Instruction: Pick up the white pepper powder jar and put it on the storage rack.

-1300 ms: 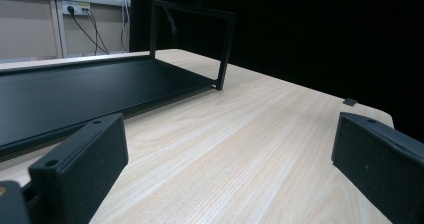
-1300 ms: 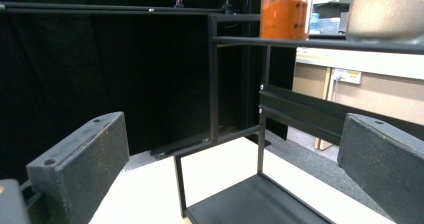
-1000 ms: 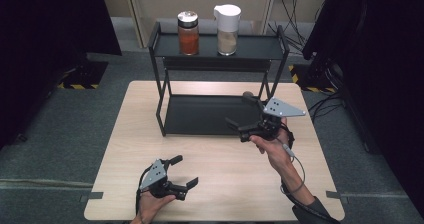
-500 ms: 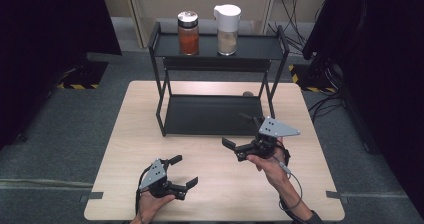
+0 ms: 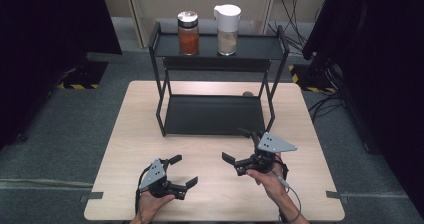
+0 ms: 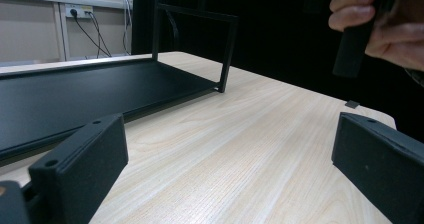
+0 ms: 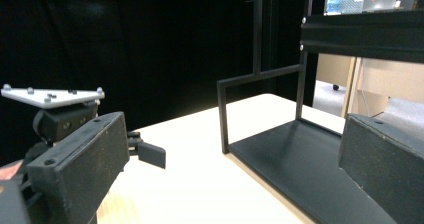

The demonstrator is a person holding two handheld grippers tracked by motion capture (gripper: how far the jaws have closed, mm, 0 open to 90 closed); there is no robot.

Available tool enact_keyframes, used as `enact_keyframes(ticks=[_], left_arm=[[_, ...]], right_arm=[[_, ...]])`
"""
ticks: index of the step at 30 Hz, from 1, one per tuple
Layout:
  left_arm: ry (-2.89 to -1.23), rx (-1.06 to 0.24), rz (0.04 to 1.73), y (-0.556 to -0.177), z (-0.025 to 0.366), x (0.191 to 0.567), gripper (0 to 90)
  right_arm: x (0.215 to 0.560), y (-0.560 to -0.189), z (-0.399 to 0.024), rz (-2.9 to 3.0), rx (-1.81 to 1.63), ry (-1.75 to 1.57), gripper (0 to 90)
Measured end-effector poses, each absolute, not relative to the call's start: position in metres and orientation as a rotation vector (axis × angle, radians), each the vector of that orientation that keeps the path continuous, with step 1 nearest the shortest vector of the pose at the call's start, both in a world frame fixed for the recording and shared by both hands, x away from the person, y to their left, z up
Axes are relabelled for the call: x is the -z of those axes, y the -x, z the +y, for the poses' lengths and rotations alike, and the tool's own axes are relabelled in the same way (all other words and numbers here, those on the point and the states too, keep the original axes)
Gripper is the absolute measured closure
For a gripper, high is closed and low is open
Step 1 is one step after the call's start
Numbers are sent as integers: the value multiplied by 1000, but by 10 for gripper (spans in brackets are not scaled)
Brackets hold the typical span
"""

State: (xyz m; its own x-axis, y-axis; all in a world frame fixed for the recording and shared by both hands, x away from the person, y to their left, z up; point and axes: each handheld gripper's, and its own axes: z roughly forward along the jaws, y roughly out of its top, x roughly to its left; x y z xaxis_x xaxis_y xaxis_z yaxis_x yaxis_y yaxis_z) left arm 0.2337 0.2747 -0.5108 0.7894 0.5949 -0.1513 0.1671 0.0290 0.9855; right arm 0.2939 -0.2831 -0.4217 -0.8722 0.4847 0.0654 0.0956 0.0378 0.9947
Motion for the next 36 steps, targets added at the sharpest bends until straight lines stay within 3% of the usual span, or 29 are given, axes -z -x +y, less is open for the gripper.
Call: enact_keyframes(ticks=[36], left_arm=[[-1517, -375, 648, -235, 277, 512, 10]], right_arm=[[478, -279, -285, 2069, -1891, -690, 4]])
